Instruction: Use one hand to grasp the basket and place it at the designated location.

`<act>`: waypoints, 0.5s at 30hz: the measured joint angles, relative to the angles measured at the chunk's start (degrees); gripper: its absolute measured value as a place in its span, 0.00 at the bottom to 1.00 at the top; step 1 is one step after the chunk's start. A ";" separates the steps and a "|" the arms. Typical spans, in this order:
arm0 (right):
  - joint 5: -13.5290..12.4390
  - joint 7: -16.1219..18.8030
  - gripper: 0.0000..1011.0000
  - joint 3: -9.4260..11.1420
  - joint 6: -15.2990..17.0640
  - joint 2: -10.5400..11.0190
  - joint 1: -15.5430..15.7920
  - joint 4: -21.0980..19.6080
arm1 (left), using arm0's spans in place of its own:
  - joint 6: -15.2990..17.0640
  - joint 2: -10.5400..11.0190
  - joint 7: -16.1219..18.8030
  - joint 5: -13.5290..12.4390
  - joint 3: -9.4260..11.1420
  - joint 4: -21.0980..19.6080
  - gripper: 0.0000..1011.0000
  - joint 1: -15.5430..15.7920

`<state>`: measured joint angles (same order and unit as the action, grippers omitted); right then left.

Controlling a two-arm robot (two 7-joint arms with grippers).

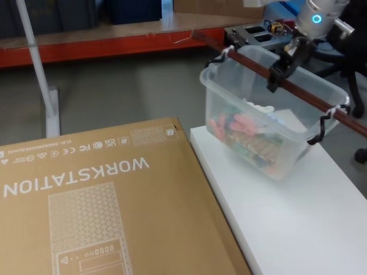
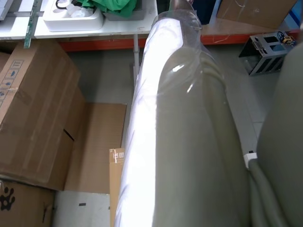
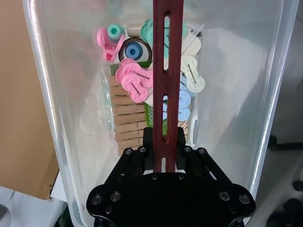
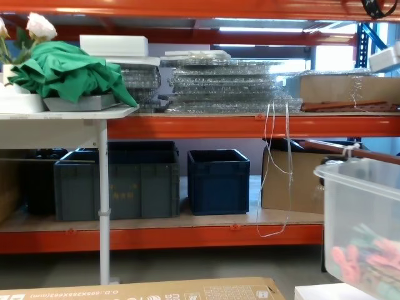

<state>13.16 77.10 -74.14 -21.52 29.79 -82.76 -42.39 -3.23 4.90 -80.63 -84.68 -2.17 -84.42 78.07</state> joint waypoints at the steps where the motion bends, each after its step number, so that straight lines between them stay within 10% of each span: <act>1: 0.08 0.18 0.24 0.17 0.14 -0.09 0.08 1.03 | 0.00 0.00 0.00 0.00 0.01 0.00 0.00 0.00; 15: 1.19 1.00 0.24 1.48 3.62 0.34 1.18 5.06 | 0.00 0.00 0.00 0.00 -0.02 0.00 0.00 0.00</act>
<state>14.34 78.09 -72.66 -17.90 30.12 -81.59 -37.33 -3.23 4.89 -80.63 -84.68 -2.19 -84.42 78.07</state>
